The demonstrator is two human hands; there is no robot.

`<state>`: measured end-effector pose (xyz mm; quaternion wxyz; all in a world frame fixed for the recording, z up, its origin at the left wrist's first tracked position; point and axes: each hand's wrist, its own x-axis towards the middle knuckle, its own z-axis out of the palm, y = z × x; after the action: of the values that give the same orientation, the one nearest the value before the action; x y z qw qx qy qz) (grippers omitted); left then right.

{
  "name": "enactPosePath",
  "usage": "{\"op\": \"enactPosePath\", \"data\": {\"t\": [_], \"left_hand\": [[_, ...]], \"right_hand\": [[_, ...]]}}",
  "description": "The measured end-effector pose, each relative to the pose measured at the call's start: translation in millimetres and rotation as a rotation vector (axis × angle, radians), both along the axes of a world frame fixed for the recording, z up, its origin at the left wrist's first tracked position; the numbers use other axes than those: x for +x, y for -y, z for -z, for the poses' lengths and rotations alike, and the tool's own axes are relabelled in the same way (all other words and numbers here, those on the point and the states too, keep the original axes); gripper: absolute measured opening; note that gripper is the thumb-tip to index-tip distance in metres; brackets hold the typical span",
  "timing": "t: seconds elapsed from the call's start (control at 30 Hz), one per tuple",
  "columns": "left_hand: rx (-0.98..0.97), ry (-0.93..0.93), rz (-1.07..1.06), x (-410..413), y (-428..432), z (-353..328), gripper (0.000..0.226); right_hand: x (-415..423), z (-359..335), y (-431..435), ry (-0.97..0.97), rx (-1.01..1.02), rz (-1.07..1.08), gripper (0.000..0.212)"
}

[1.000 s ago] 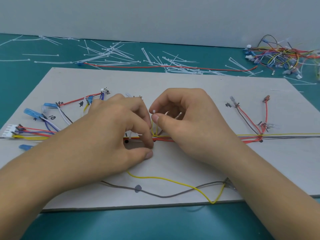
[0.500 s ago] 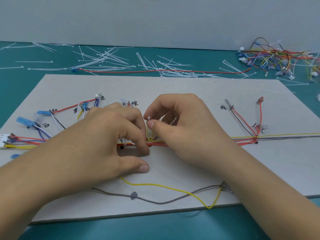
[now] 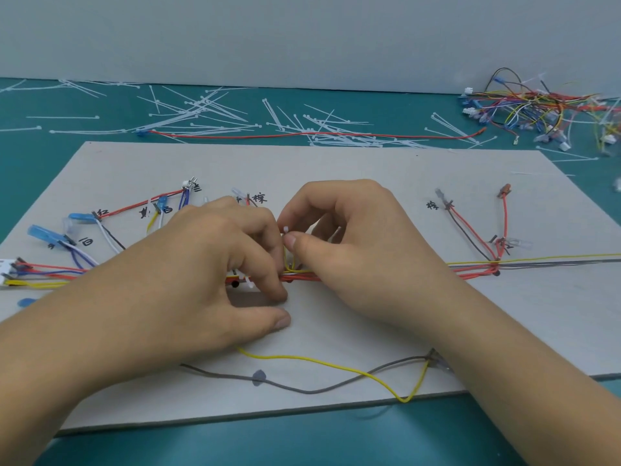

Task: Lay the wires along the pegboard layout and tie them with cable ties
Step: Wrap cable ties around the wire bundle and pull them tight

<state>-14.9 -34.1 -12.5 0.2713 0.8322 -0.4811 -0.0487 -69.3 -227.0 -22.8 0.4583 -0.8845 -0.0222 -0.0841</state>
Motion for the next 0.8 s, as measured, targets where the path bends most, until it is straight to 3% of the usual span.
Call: {"op": "enactPosePath", "data": {"t": [0.1,0.37,0.57,0.8], "left_hand": [[-0.004,-0.002,0.013,-0.7,0.0,0.2,0.002],[0.004,0.024,-0.009,-3.0,0.5,-2.6,0.015],[-0.028,0.119,-0.198,-6.8,2.7,-4.6,0.01],[-0.091,0.1,-0.239,-7.1,6.2,-1.9,0.008]], "right_hand": [[0.1,-0.2,0.3,-0.001,0.0,0.002,0.013],[-1.6,-4.1,2.0,-0.012,-0.008,0.012,0.013],[-2.2,-6.3,4.5,-0.018,-0.026,0.018,0.012],[-4.2,-8.5,3.8,-0.064,-0.086,-0.037,0.013]]}}
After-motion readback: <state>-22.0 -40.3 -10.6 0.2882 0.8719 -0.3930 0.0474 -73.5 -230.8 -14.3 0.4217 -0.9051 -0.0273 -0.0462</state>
